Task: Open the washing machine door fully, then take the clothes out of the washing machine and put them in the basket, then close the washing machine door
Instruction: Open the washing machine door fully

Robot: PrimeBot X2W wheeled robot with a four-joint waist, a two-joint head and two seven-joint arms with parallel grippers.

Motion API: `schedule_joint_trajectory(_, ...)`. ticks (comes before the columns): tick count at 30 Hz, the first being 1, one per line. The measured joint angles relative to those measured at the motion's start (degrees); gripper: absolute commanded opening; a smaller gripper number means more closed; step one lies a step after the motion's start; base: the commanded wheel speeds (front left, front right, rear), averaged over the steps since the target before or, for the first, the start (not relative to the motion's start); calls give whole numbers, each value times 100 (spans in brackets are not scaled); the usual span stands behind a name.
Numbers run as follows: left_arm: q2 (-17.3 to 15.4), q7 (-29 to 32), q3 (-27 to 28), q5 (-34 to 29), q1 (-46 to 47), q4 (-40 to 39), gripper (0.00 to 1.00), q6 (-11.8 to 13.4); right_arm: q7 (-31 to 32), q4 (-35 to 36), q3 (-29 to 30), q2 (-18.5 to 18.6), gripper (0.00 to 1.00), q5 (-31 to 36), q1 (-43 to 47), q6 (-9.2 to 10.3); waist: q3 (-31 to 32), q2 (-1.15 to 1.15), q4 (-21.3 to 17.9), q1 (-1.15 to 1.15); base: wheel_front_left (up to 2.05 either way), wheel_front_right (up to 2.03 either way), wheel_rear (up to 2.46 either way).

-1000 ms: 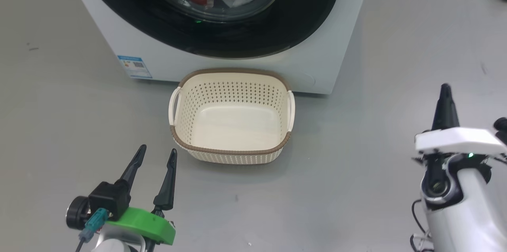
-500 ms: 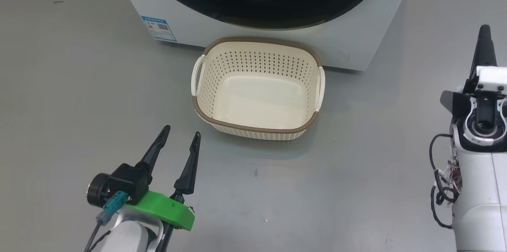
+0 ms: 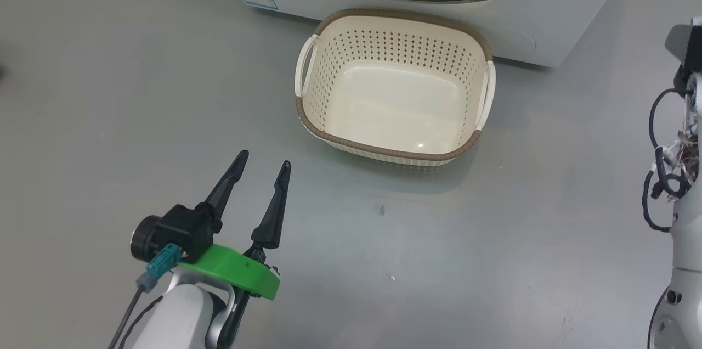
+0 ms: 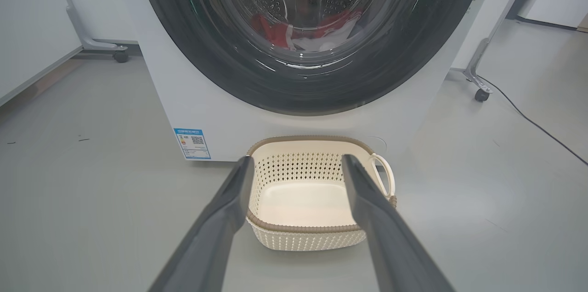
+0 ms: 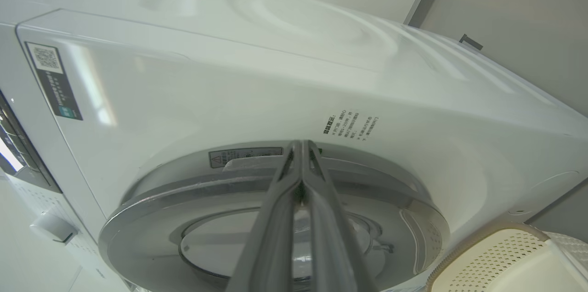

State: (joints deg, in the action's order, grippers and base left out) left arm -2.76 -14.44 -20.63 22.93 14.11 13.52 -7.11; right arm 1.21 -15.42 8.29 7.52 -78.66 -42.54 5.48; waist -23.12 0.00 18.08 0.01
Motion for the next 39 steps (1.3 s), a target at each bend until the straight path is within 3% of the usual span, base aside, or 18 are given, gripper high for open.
schedule_joint_trajectory(12, 29, 0, -114, 342, 180, -82, 100, -1, 677, -286, -176, 460, 0, 58, -1020, 177, -413, 0, 299, 0, 0, 0, 0)
schedule_joint_trajectory(39, 82, 0, -178, 478, 464, -88, 100, -1, 1689, -1533, -255, 803, 0, -14, -2143, 183, -762, 0, 609, 0, 0, 0, 0)
